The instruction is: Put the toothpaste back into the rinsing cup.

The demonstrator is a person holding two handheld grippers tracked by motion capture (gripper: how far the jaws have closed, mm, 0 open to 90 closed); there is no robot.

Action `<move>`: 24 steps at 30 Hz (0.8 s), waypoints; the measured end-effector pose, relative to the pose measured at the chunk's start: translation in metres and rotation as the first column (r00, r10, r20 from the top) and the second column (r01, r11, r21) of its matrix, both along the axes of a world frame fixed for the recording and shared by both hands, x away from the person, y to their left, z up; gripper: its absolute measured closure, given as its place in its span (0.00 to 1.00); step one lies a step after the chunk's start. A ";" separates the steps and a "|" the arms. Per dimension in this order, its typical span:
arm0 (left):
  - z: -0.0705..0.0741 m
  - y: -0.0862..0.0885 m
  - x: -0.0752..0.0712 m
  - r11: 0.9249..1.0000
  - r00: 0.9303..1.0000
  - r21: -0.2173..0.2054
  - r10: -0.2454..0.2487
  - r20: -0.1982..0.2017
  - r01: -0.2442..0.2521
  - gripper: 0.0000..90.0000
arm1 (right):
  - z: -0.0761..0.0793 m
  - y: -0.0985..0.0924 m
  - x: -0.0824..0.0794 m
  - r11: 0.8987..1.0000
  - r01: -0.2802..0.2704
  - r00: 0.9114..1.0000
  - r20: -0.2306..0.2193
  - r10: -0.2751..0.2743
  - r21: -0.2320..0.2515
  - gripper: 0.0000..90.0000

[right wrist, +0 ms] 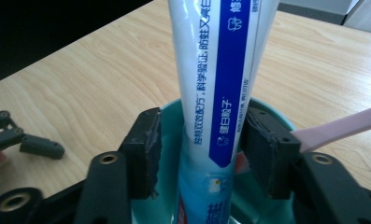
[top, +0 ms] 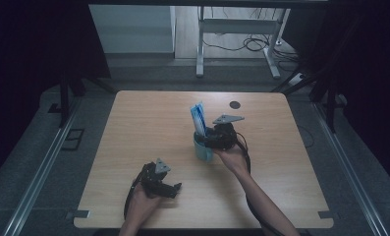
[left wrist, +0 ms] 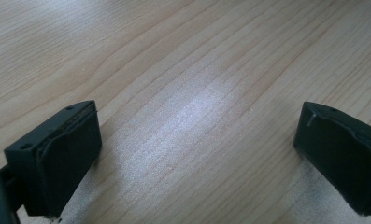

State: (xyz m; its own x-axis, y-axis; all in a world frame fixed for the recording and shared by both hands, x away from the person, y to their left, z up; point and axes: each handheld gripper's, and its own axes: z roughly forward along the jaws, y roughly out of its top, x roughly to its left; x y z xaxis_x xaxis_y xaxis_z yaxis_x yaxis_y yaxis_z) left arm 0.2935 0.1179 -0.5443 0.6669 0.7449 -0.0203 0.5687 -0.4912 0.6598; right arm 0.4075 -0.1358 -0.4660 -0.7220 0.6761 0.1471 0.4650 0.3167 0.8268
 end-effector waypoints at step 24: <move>0.000 0.000 0.000 1.000 1.000 0.001 0.000 0.000 0.000 0.01 | 0.014 -0.008 -0.009 0.999 -0.048 0.999 -0.013 0.048 -0.011 0.25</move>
